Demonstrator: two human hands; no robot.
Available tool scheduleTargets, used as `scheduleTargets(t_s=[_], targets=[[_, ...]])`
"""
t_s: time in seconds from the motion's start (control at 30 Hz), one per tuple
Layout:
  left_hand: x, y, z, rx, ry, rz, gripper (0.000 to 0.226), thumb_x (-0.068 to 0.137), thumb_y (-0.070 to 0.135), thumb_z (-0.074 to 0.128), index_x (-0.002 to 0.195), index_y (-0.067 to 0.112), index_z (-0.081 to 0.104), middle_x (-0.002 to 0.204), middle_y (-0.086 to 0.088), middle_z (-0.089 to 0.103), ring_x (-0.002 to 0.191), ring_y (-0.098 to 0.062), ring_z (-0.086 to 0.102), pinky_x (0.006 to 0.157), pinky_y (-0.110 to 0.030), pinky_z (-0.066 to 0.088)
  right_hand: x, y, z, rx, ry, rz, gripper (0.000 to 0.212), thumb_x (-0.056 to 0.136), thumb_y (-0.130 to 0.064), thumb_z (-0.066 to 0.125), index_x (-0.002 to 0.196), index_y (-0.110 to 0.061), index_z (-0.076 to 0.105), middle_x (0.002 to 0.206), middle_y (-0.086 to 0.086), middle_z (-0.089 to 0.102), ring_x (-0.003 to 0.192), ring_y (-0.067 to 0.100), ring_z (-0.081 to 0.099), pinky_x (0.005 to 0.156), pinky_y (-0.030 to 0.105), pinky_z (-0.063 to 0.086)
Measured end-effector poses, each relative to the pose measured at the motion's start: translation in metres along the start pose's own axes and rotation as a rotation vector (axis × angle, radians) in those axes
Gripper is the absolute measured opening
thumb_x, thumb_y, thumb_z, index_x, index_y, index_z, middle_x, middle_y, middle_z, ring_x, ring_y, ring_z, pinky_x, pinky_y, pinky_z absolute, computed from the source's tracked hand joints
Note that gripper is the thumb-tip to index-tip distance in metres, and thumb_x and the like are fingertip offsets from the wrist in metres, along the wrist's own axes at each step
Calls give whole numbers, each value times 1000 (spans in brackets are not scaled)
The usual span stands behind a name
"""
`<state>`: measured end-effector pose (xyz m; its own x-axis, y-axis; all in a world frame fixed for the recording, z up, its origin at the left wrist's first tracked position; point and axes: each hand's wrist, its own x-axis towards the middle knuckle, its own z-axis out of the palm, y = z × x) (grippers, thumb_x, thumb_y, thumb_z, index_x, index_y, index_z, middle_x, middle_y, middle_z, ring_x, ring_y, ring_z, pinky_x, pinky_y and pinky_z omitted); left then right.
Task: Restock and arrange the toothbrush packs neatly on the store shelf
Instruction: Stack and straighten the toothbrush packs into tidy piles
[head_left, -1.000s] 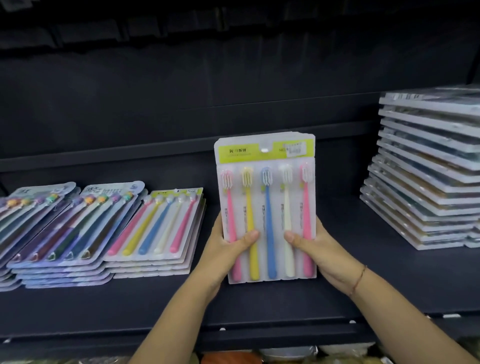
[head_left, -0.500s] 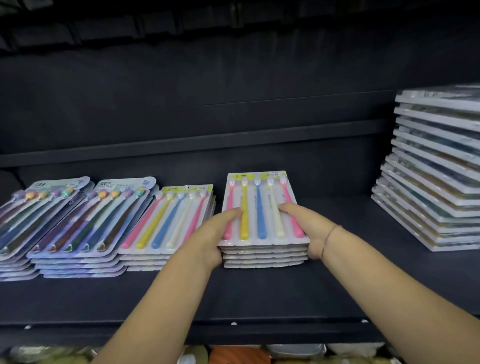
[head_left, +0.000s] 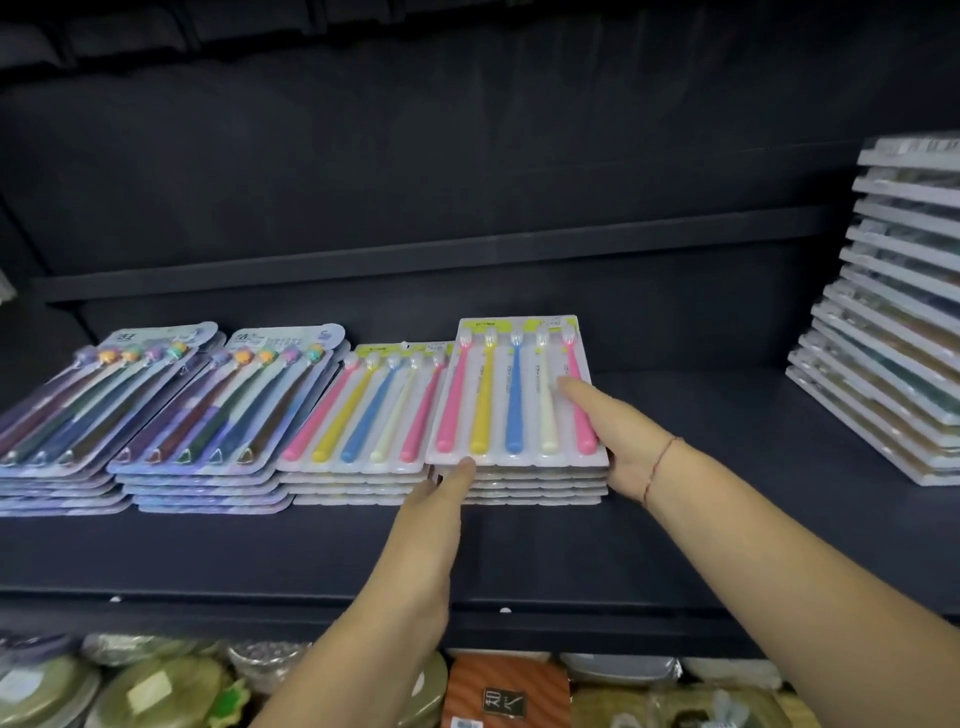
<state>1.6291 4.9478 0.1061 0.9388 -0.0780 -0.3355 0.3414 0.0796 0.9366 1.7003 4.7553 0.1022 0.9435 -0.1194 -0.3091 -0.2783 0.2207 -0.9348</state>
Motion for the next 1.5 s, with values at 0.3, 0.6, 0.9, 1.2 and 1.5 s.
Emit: scheduleTargets(t_s=[0.3,0.6,0.9,1.2,1.5], targets=[[31,12,-43,823,140,797,85,71,55,67,146,28,39,137,20,39,127,3,35,103,-15,30,-46,25,-33,-531,-135,-466,113,65,-58,74,150,-50,1,155,-30,10,141,-4,19,114,26,25],[58,3,-41,753,36,698,75,77,59,57,146,39,36,149,8,42,138,-13,41,120,-28,-5,-41,33,-16,-568,-55,-633,75,84,-47,58,145,-47,14,140,-40,22,123,-30,23,94,-8,23],[56,2,-39,824,45,718,86,74,57,57,151,27,32,150,5,44,134,-16,47,123,-35,-1,-39,43,-23,-621,-71,-538,102,78,-48,68,150,-46,-4,156,-27,13,141,-7,22,108,8,25],[54,3,-37,797,58,712,85,75,63,54,150,28,35,150,6,43,136,-14,45,123,-36,0,-44,40,-21,-658,-30,-563,104,73,-54,67,154,-40,2,157,-26,13,140,-12,16,108,8,21],[42,17,-41,663,106,772,66,85,50,58,147,32,40,143,29,29,140,5,19,118,-24,21,-56,24,-4,-820,90,-642,67,85,-59,37,145,-49,9,131,-47,2,123,-33,-16,121,36,-13]])
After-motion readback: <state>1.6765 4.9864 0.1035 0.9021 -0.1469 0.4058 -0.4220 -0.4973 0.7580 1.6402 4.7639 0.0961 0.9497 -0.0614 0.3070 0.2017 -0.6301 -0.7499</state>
